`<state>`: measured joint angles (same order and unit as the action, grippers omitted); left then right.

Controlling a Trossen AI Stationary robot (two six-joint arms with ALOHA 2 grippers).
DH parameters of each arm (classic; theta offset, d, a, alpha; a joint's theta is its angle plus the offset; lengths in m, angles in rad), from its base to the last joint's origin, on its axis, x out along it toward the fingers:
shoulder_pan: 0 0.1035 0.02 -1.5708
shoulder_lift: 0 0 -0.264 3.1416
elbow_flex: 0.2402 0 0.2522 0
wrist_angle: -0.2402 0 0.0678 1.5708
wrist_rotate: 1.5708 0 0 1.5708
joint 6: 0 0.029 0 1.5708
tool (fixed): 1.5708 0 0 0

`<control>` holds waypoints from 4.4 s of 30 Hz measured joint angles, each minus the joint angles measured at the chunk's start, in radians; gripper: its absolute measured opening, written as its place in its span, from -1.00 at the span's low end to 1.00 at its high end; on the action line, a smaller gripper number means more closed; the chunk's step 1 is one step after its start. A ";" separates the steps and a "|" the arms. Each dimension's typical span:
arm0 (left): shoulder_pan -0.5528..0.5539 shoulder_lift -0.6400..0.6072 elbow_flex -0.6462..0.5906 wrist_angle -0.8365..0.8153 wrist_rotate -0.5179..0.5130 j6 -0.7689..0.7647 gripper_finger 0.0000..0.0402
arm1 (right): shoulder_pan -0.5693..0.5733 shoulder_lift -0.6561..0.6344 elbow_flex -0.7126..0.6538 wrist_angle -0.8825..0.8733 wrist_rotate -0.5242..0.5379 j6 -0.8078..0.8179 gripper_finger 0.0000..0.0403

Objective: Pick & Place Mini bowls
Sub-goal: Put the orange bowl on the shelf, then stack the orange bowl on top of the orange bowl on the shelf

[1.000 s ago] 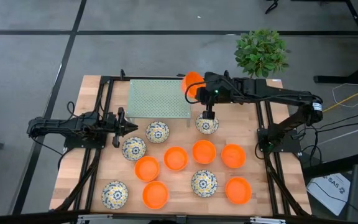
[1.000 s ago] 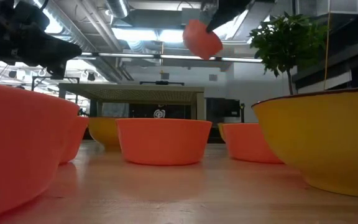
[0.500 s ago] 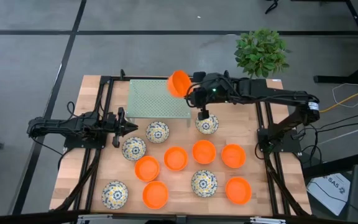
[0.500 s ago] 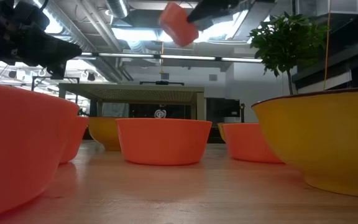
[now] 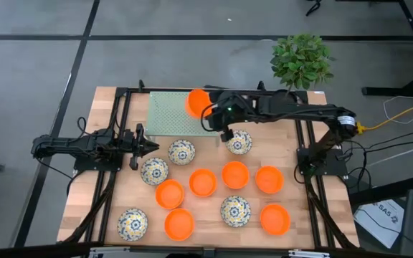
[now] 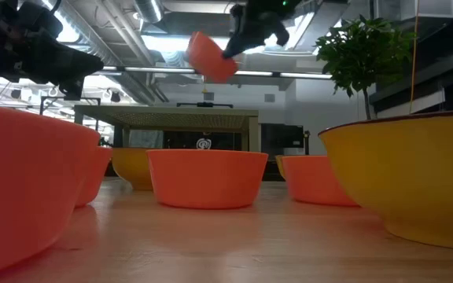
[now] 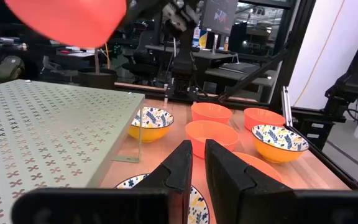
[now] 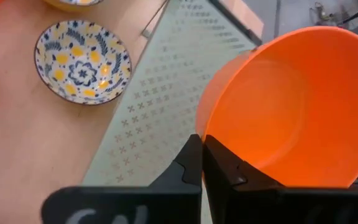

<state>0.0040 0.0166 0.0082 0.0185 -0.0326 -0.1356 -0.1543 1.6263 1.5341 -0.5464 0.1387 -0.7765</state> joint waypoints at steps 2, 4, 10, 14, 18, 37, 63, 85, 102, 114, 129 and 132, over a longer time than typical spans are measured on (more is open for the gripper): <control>0.000 0.000 0.000 0.000 0.000 0.000 -0.81 | 0.000 0.016 0.000 -0.003 0.001 -0.020 -0.98; 0.000 0.000 0.000 0.000 0.000 0.000 -0.81 | 0.000 0.030 0.000 -0.004 0.030 -0.022 -0.98; 0.000 0.000 0.000 0.000 0.000 0.000 -0.81 | -0.011 0.057 0.000 -0.048 0.149 -0.022 -0.98; 0.000 0.000 0.000 0.000 0.000 0.000 -0.81 | -0.024 0.075 0.000 -0.085 0.148 -0.020 -0.98; 0.000 0.000 0.000 0.000 0.000 0.000 -0.81 | -0.032 0.089 0.000 -0.108 0.148 -0.020 -0.98; 0.000 0.000 0.000 0.000 0.000 0.000 -0.81 | -0.033 0.089 0.000 -0.137 0.149 0.039 -0.80; 0.000 0.000 0.000 0.000 0.000 0.000 -0.81 | 0.172 0.079 0.269 -0.434 0.037 0.336 -0.79; 0.000 0.000 0.000 0.000 0.000 0.000 -0.81 | 0.346 0.079 0.269 -0.717 -0.118 1.146 -0.79; 0.000 0.000 0.000 0.000 0.000 0.000 -0.81 | 0.521 0.079 0.207 -0.812 -0.132 1.482 -0.79; 0.000 0.000 0.000 0.000 0.000 0.000 -0.81 | 0.624 0.079 0.054 -0.808 -0.077 1.737 -0.79; 0.000 0.000 0.000 0.000 0.000 0.000 -0.81 | 0.668 0.079 -0.099 -0.743 -0.044 1.893 -0.38; 0.000 0.000 0.000 0.000 0.000 0.000 -0.81 | 0.668 0.076 -0.133 -0.728 -0.044 1.898 -0.25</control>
<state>0.0036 0.0165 0.0083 0.0185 -0.0326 -0.1356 0.5133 1.7021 1.4011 -1.2743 0.0944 1.1215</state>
